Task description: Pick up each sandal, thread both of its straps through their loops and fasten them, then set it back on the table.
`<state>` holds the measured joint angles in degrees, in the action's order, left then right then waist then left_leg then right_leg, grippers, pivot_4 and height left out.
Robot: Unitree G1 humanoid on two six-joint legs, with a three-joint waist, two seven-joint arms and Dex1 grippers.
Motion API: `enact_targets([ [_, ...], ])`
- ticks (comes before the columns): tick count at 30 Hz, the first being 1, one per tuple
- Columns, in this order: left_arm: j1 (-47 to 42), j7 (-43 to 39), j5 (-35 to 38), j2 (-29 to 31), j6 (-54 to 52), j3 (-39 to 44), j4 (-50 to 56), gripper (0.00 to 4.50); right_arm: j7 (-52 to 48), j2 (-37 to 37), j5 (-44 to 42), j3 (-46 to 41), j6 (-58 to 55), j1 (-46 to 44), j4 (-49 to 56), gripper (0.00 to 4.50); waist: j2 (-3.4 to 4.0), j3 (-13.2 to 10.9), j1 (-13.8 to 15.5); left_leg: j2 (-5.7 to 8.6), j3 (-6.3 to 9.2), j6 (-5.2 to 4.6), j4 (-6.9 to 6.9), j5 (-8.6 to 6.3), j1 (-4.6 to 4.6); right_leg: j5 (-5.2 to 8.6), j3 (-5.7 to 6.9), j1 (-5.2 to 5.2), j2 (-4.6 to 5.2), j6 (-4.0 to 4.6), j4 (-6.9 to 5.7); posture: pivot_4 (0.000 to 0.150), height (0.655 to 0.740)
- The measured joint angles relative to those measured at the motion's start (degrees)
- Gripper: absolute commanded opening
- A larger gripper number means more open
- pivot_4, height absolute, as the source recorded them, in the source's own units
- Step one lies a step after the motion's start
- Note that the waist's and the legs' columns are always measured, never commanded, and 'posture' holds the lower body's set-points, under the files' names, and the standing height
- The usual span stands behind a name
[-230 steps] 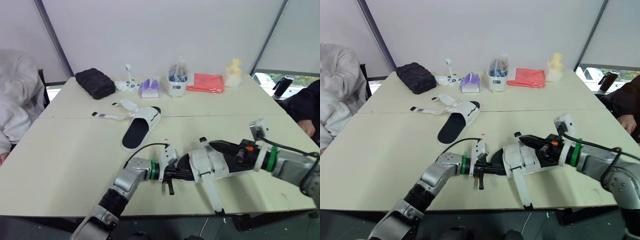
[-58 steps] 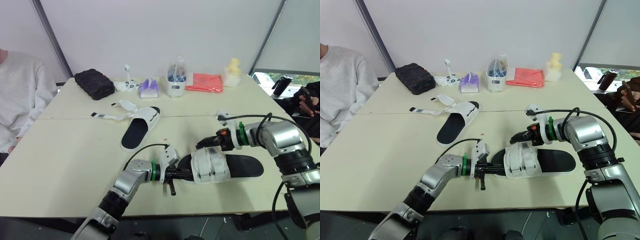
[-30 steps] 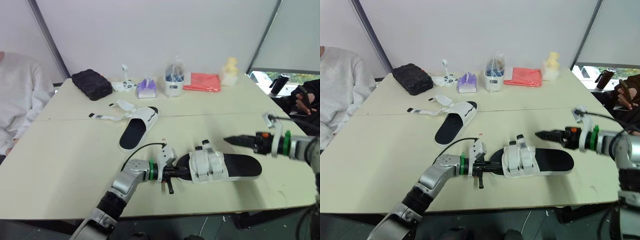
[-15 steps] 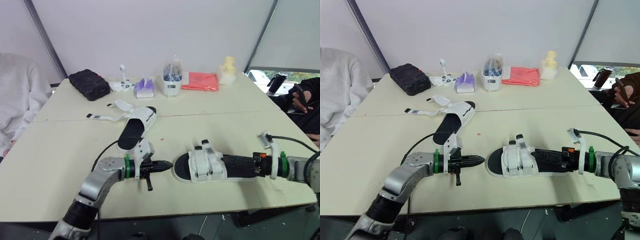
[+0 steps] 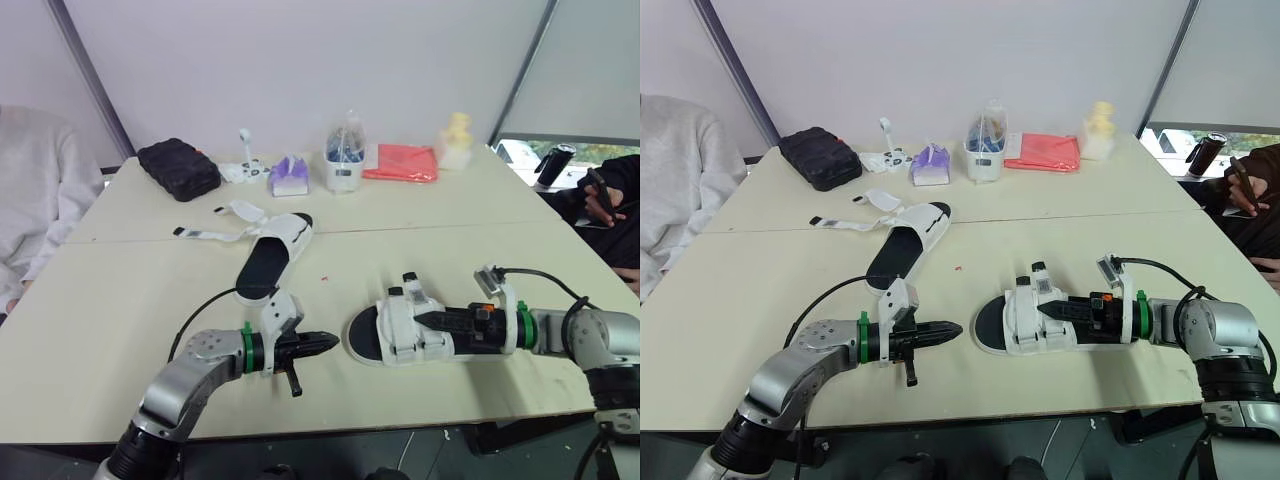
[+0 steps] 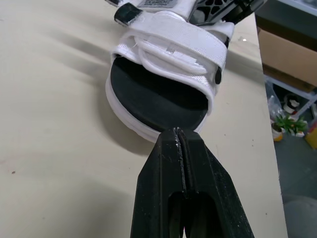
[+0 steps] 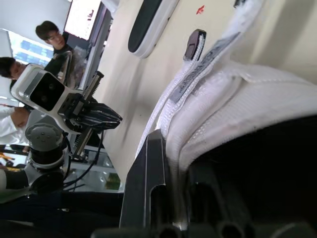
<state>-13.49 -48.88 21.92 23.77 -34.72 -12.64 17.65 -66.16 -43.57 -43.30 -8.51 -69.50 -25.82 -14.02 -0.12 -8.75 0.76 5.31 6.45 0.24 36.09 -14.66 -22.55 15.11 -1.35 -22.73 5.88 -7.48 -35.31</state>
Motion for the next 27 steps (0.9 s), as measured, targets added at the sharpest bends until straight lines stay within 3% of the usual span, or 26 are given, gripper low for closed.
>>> enact_targets([
  [3, 0.3, 0.8, 0.0, 0.2, 0.0, 0.0, 0.3, 0.0, 9.7, 6.1, -2.4, -9.0, -0.7, -4.5, -6.2, 0.02, 0.14, -0.1, -0.3, 0.01, -0.09, 0.01, 0.0, 0.01, -0.01, -0.04, -0.12, -0.07, 0.0, 0.05, -0.02, 0.15, 0.74],
  [8, 0.3, 3.5, -0.2, -0.4, 0.5, 0.2, 0.5, 0.0, 41.2, 18.0, -5.4, -30.7, 13.1, -20.0, -11.7, 0.02, 0.28, -0.2, -0.1, -0.02, -0.04, 0.24, -0.16, 0.15, -0.1, -0.05, -0.12, -0.33, -0.04, 0.06, -0.14, 0.15, 0.74],
  [14, -1.6, 5.7, -1.2, -1.7, 2.1, 0.1, -0.7, 0.0, 67.6, 32.2, -3.2, -39.7, 39.8, -27.6, -20.0, 0.02, 0.26, -0.2, -0.2, -0.03, -0.04, 0.68, -0.17, 0.43, -0.38, -0.05, -0.08, -0.57, -0.12, 0.06, -0.16, 0.15, 0.74],
  [19, -2.0, 6.6, -1.9, -2.0, 3.0, 0.0, -2.0, 0.0, 74.0, 34.5, -1.6, -40.6, 53.3, -29.8, -27.6, 0.02, 0.31, -0.2, -0.7, 0.0, -0.1, 0.67, 0.05, 0.44, -0.66, -0.05, -0.11, -0.87, -0.11, 0.06, -0.55, 0.15, 0.74],
  [22, -1.9, 7.0, -2.4, -2.4, 3.5, -0.1, -2.0, 0.0, 75.8, 34.9, -0.7, -39.7, 57.9, -30.4, -29.0, 1.21, 0.31, -0.2, -1.4, 0.0, -0.05, 0.69, 0.04, 0.46, -0.63, -0.05, -0.1, -0.89, -0.13, 0.06, -0.59, 0.15, 0.74],
  [27, -1.3, 7.8, -2.7, -3.7, 3.9, -0.2, -1.9, 0.0, 76.5, 35.0, 0.4, -36.6, 58.4, -27.7, -28.1, 3.7, 0.32, -0.2, -1.9, -0.05, -0.06, 0.7, 0.03, 0.47, -0.58, -0.05, -0.12, -0.9, -0.19, 0.07, -0.7, 0.15, 0.74],
])
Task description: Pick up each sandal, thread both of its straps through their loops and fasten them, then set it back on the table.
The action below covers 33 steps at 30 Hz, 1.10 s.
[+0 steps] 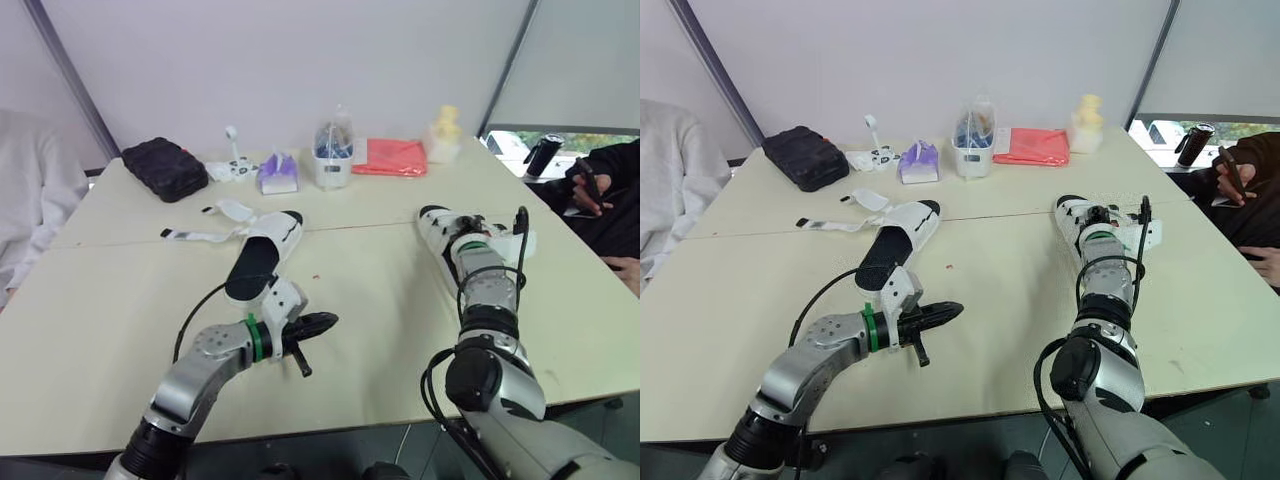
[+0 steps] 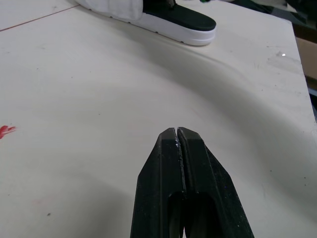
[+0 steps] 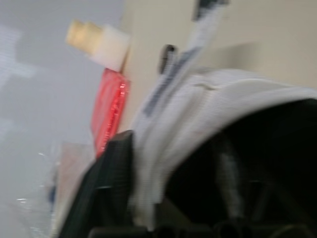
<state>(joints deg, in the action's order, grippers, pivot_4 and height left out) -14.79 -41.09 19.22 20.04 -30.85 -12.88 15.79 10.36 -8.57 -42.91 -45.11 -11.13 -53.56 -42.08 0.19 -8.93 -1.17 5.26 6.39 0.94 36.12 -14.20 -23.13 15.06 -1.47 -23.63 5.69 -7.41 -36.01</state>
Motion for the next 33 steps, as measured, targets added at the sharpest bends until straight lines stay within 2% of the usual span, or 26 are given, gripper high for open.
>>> enact_targets([
  [1, 0.0, 0.2, -0.1, -0.2, 0.2, 0.0, 0.0, 0.0, 0.1, 0.0, 0.1, 1.3, -1.0, 1.0, 2.2, 4.22, 0.01, 0.0, 0.0, -0.01, 0.01, 0.0, 0.0, 0.0, 0.01, 0.0, 0.0, -0.01, 0.0, 0.0, -0.01, 0.15, 0.74],
  [2, 0.0, 0.5, -0.1, -0.3, 0.3, 0.1, 0.0, 0.0, 0.1, 0.0, 0.1, 2.2, -1.9, 2.0, 4.4, 4.45, 0.01, 0.0, 0.1, -0.01, 0.01, 0.0, 0.01, 0.0, 0.02, 0.0, 0.0, -0.01, -0.01, 0.0, -0.03, 0.15, 0.74],
  [4, 0.1, 2.2, -0.3, -0.7, 0.6, 0.7, 0.1, 0.0, 0.0, 0.7, -0.1, 5.5, -5.8, 7.2, 13.7, 4.45, 0.01, 0.0, 0.4, -0.01, 0.12, 0.0, 0.03, 0.0, 0.01, 0.0, 0.0, -0.01, -0.02, 0.0, -0.08, 0.15, 0.74],
  [7, -0.1, 7.5, -2.6, -1.2, 2.8, 4.1, 0.3, 0.0, -3.1, 1.1, -3.8, 11.1, -13.9, 20.1, 32.3, 4.45, 0.03, 0.0, 0.5, 0.0, 0.15, 0.0, -0.03, 0.0, -0.06, 0.0, 0.0, -0.08, -0.02, 0.0, -0.09, 0.15, 0.74],
  [9, -0.3, 12.6, -4.6, -1.6, 3.3, 7.5, 1.4, 0.0, -7.4, 0.8, -12.8, 13.3, -21.5, 31.5, 46.3, 4.45, 0.04, 0.0, 0.5, -0.03, 0.2, -0.08, -0.03, -0.05, -0.06, 0.01, 0.0, -0.08, -0.05, 0.0, -0.08, 0.15, 0.74],
  [10, -0.4, 14.3, -5.3, -1.6, 3.3, 8.8, 1.7, 0.0, -8.6, 0.5, -17.7, 13.4, -24.6, 35.0, 50.1, 4.45, 0.04, 0.0, 0.5, -0.02, 0.18, -0.3, -0.04, -0.17, -0.06, 0.01, -0.01, -0.08, -0.05, 0.0, -0.05, 0.15, 0.74],
  [11, -0.9, 16.3, -6.0, -1.5, 3.3, 10.4, 2.2, 0.52, -10.2, -0.8, -24.9, 13.4, -28.6, 39.6, 54.4, 4.5, 0.05, 0.0, 0.4, -0.03, 0.14, -0.32, 0.0, -0.19, -0.05, 0.01, -0.02, -0.07, -0.05, 0.0, -0.05, 0.15, 0.74],
  [12, -1.3, 17.5, -6.3, -1.3, 3.2, 11.7, 2.5, 0.84, -11.2, -2.5, -29.9, 13.6, -31.5, 42.3, 57.1, 4.5, 0.06, 0.0, 0.2, -0.02, 0.09, -0.33, 0.02, -0.19, -0.01, 0.01, -0.05, -0.05, -0.05, 0.0, -0.06, 0.15, 0.74],
  [15, -2.7, 18.8, -8.7, 1.8, 4.5, 12.8, 1.7, 2.18, -14.4, -8.8, -39.8, 14.5, -37.0, 47.2, 63.0, 4.5, 0.02, 0.0, 0.4, -0.03, 0.07, -0.35, -0.02, -0.21, 0.48, 0.02, -0.03, 0.42, -0.07, 0.03, -0.06, 0.15, 0.74],
  [18, -6.6, 19.1, -14.3, 7.0, 9.4, 12.7, -3.6, 3.6, -17.6, -12.6, -44.5, 16.5, -39.7, 49.7, 65.8, 4.5, 0.0, 0.0, 0.6, -0.08, 0.1, -0.36, -0.06, -0.22, 0.75, 0.06, 0.04, 0.73, -0.11, 0.05, 0.01, 0.15, 0.74],
  [20, -11.7, 20.4, -22.2, 11.5, 16.5, 8.2, -12.5, 4.44, -18.8, -13.0, -44.8, 19.1, -39.7, 49.7, 65.9, 4.5, -0.03, 0.0, 0.7, -0.06, 0.09, -0.36, -0.03, -0.22, 0.75, 0.05, 0.05, 0.76, -0.1, 0.04, 0.02, 0.15, 0.74],
  [22, -15.8, 21.9, -28.5, 13.4, 21.9, 5.0, -20.7, 4.44, -19.5, -13.0, -44.3, 21.7, -39.4, 48.8, 66.0, 4.5, -0.03, 0.0, 0.7, -0.02, 0.07, -0.39, -0.05, -0.24, 0.74, 0.05, 0.02, 0.74, -0.08, 0.02, 0.03, 0.15, 0.74],
  [29, -36.7, 27.3, -42.6, 6.3, 39.6, -8.5, -62.3, 4.44, -21.0, -8.6, -34.7, 29.2, -33.1, 44.2, 64.9, 4.5, -0.44, -0.2, 1.9, 0.02, 0.07, -0.4, -0.01, -0.24, 0.51, 0.06, 0.05, 0.46, -0.08, -0.05, -0.04, 0.15, 0.74],
  [33, -44.8, 33.4, -46.6, 3.7, 45.8, -10.6, -78.2, 4.44, -20.9, -6.8, -32.0, 29.5, -29.9, 44.5, 64.8, 4.5, -0.62, -0.3, 1.8, 0.02, 0.01, -0.4, -0.02, -0.24, 0.48, 0.05, 0.05, 0.35, -0.06, -0.05, -0.08, 0.15, 0.74],
])
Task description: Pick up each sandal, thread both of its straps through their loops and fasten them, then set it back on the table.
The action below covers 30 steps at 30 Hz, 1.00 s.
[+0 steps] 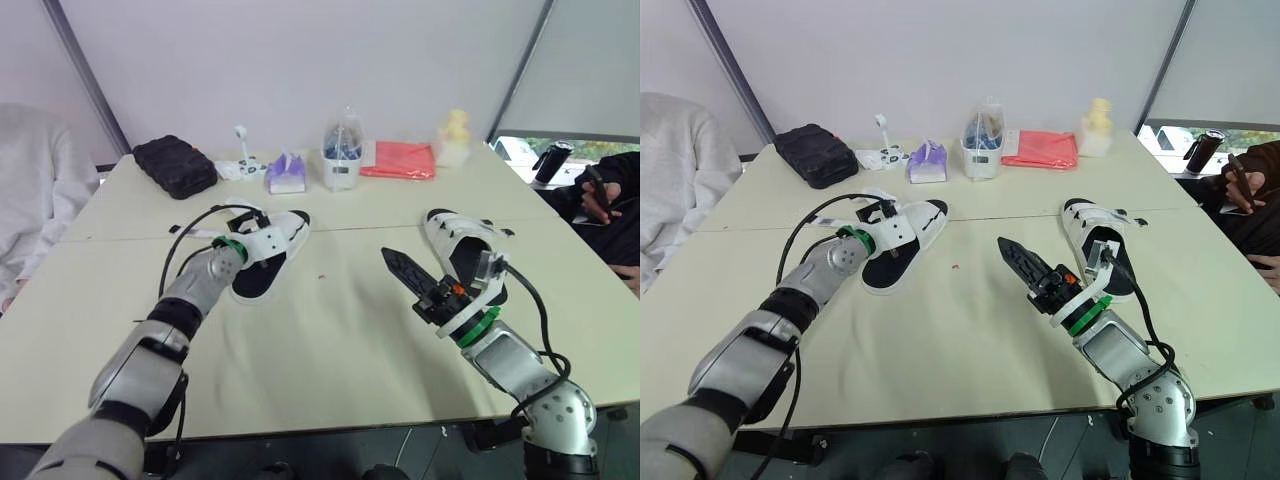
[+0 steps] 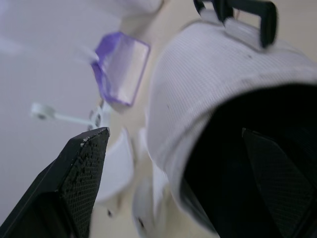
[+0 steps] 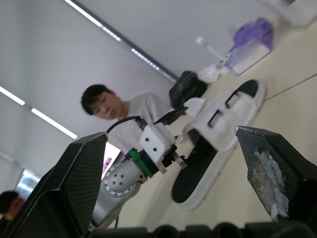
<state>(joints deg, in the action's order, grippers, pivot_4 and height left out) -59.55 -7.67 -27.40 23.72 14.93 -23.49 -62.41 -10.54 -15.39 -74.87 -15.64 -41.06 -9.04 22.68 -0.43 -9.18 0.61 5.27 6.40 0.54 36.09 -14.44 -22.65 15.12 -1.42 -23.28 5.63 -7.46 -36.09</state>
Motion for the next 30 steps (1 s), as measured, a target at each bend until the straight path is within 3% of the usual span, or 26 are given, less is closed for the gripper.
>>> enact_targets([
  [1, -1.3, 1.6, -0.7, -0.8, 0.5, -0.1, -2.8, 4.44, 0.1, 0.4, 0.3, -0.1, 0.6, 0.1, 0.0, 4.5, -0.02, 0.0, 0.0, 0.0, 0.0, 0.0, 0.0, 0.0, 0.0, 0.0, 0.0, -0.01, 0.0, 0.0, -0.01, 0.15, 0.74],
  [3, -3.5, 4.8, -2.1, -2.8, 1.0, -0.5, -7.4, 3.6, 0.3, 1.2, 0.7, 0.2, 1.5, 0.2, 0.0, 4.5, -0.06, 0.0, 0.0, 0.0, 0.0, 0.0, 0.01, 0.0, -0.01, 0.0, 0.01, -0.02, -0.01, -0.01, -0.03, 0.15, 0.74],
  [10, -6.6, 9.3, -4.6, -6.8, 1.7, -0.6, -13.9, 0.04, 1.0, 2.6, 2.3, 2.0, 2.8, 0.9, 0.0, 4.5, -0.11, -0.1, -0.1, 0.0, -0.03, 0.0, 0.02, 0.0, -0.03, 0.0, 0.0, -0.08, -0.01, -0.01, -0.09, 0.15, 0.74],
  [17, -7.2, 8.8, -5.7, -5.7, 4.4, -0.6, -14.7, 0.04, 1.0, 0.9, 2.8, 1.8, 2.9, 1.5, 0.2, 4.5, -0.13, -0.1, 0.0, 0.0, -0.05, 0.0, 0.05, 0.0, -0.06, 0.0, 0.01, -0.1, -0.01, -0.01, -0.11, 0.15, 0.74],
  [21, -6.0, 4.4, -7.3, 1.6, 22.1, -3.2, -12.3, 0.04, -1.1, -7.3, 2.7, -1.9, 1.9, 1.9, 0.7, 4.5, -0.16, -0.1, -0.1, -0.02, -0.08, 0.01, 0.0, 0.01, -0.14, 0.0, 0.0, -0.23, -0.01, -0.01, -0.1, 0.15, 0.74],
  [25, -2.8, 1.0, -9.5, 8.9, 47.8, -7.9, -3.7, 0.04, -6.1, -15.0, 1.9, -4.2, -0.9, 2.1, 0.1, 4.5, -0.16, -0.1, 0.1, -0.02, -0.09, 0.01, 0.0, 0.0, -0.22, -0.01, -0.02, -0.25, 0.07, 0.0, -0.02, 0.15, 0.74],
  [30, 2.9, 0.8, -15.2, 11.9, 67.9, -10.2, 7.1, 0.04, -11.6, -19.8, 1.6, -5.4, -3.4, 1.9, -3.4, 4.5, -0.16, -0.1, 0.2, 0.01, -0.11, -0.02, 0.07, -0.01, -0.27, -0.01, 0.0, -0.2, 0.15, 0.01, -0.02, 0.15, 0.74],
])
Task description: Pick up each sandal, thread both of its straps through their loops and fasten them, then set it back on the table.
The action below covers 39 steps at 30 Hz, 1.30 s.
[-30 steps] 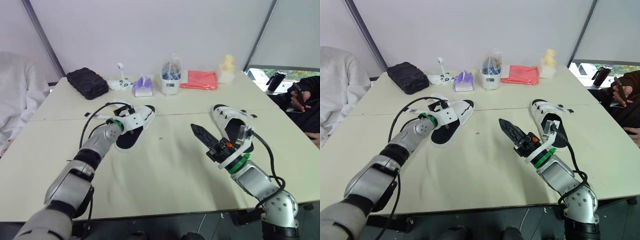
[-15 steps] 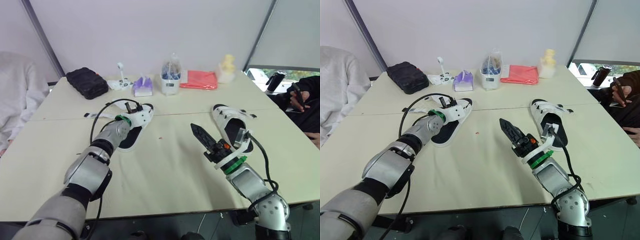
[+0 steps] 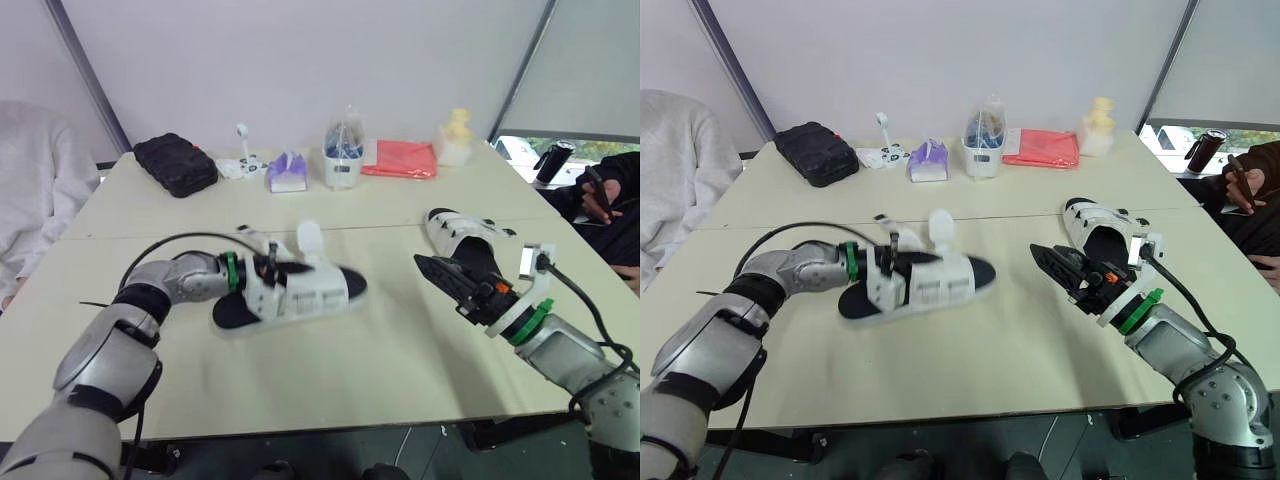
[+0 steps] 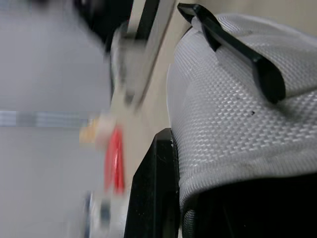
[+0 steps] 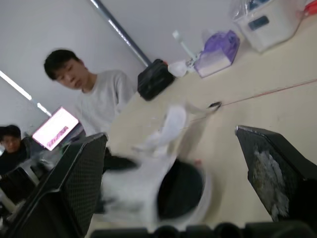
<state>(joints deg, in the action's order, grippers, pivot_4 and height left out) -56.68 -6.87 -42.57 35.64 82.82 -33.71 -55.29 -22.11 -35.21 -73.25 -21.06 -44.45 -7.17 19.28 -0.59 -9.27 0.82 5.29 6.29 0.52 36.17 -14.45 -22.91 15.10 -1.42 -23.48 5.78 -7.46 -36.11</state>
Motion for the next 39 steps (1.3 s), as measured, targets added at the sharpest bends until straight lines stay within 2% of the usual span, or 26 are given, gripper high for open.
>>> enact_targets([
  [5, 0.9, 2.7, -5.3, -2.2, 1.8, 0.7, 4.5, 0.04, -2.4, -0.7, 1.0, 0.4, -1.2, 0.0, -0.9, 4.5, -0.01, 0.0, 0.0, 0.03, -0.01, -0.03, 0.08, -0.01, 0.0, -0.03, 0.03, 0.04, -0.02, -0.05, -0.03, 0.15, 0.74],
  [13, 0.9, 9.7, -12.3, -6.4, -8.9, 0.7, 4.4, 0.04, -2.5, -0.6, 2.2, 1.4, -2.0, 1.1, -0.4, 4.5, 0.0, 0.0, -0.1, 0.0, -0.01, -0.04, 0.15, 0.0, 0.03, -0.03, 0.04, 0.09, -0.1, -0.07, -0.1, 0.15, 0.74],
  [18, 0.9, 12.1, -13.3, -7.9, -12.9, 0.0, 4.4, 0.04, -3.2, -0.6, 2.8, 1.7, -2.7, 1.2, -0.4, 4.5, 0.01, 0.0, 0.1, 0.02, 0.04, -0.11, 0.47, -0.04, 0.03, -0.1, 0.07, 0.27, -0.1, -0.19, -0.1, 0.15, 0.74],
  [21, 0.9, 13.0, -13.5, -8.1, -13.6, -0.8, 4.3, 0.99, -4.1, -0.7, 3.7, 2.2, -2.9, 1.2, -0.4, 4.5, 0.03, 0.0, 0.1, 0.03, 0.05, -0.21, 0.7, -0.1, 0.02, -0.11, 0.08, 0.37, -0.11, -0.21, -0.12, 0.15, 0.74],
  [26, 3.1, 11.9, -11.1, -7.8, -12.0, -1.3, 4.2, 3.58, -9.4, -4.6, 11.9, 7.4, -2.4, 1.1, -1.0, 4.5, 0.03, 0.0, -0.3, 0.01, 0.0, -0.29, 0.8, -0.15, -0.02, -0.12, 0.06, 0.28, -0.12, -0.23, -0.15, 0.15, 0.74],
  [27, 3.5, 11.0, -8.9, -7.1, -11.7, -0.9, 4.2, 4.02, -10.8, -5.5, 14.2, 8.5, -1.7, 0.9, -1.6, 4.5, 0.03, 0.0, -0.3, -0.01, 0.01, -0.29, 0.79, -0.15, -0.02, -0.12, 0.06, 0.26, -0.13, -0.23, -0.16, 0.15, 0.74],
  [30, 7.7, 2.7, 4.0, -3.3, -12.7, 1.5, 5.5, 4.02, -15.5, -7.9, 20.7, 11.6, 1.2, -0.5, -3.5, 4.5, 0.08, 0.1, -0.6, -0.03, 0.0, -0.29, 0.75, -0.16, -0.01, -0.12, 0.05, 0.18, -0.13, -0.23, -0.2, 0.15, 0.74],
  [32, 14.3, -7.0, 18.4, 0.6, -18.7, 2.6, 11.9, 4.02, -18.5, -8.8, 24.1, 13.0, 3.0, -1.3, -4.7, 4.5, 0.1, 0.1, -1.1, -0.04, 0.0, -0.3, 0.74, -0.17, -0.03, -0.12, 0.03, 0.14, -0.1, -0.23, -0.21, 0.15, 0.74],
  [35, 26.3, -21.5, 40.4, 7.2, -33.5, 4.1, 29.3, 4.02, -23.0, -9.6, 28.5, 14.9, 5.6, -2.3, -7.0, 4.5, 0.11, 0.1, -1.6, -0.04, 0.03, -0.3, 0.79, -0.18, -0.19, -0.12, 0.01, 0.05, 0.07, -0.21, -0.2, 0.15, 0.74],
  [38, 35.3, -26.0, 52.6, 11.4, -47.8, 9.1, 44.1, 4.07, -27.1, -10.1, 32.8, 17.1, 8.7, -4.0, -10.3, 3.67, 0.12, 0.1, -1.4, -0.03, 0.05, -0.29, 0.83, -0.18, -0.19, -0.13, 0.0, 0.11, 0.08, -0.19, -0.16, 0.15, 0.74],
  [39, 37.5, -25.9, 57.2, 11.7, -54.4, 11.4, 48.5, 4.07, -28.5, -10.1, 34.4, 18.0, 10.0, -4.6, -11.4, 3.11, 0.14, 0.1, -1.2, -0.01, 0.08, -0.29, 0.84, -0.18, -0.18, -0.13, 0.03, 0.14, 0.07, -0.19, -0.16, 0.15, 0.74],
])
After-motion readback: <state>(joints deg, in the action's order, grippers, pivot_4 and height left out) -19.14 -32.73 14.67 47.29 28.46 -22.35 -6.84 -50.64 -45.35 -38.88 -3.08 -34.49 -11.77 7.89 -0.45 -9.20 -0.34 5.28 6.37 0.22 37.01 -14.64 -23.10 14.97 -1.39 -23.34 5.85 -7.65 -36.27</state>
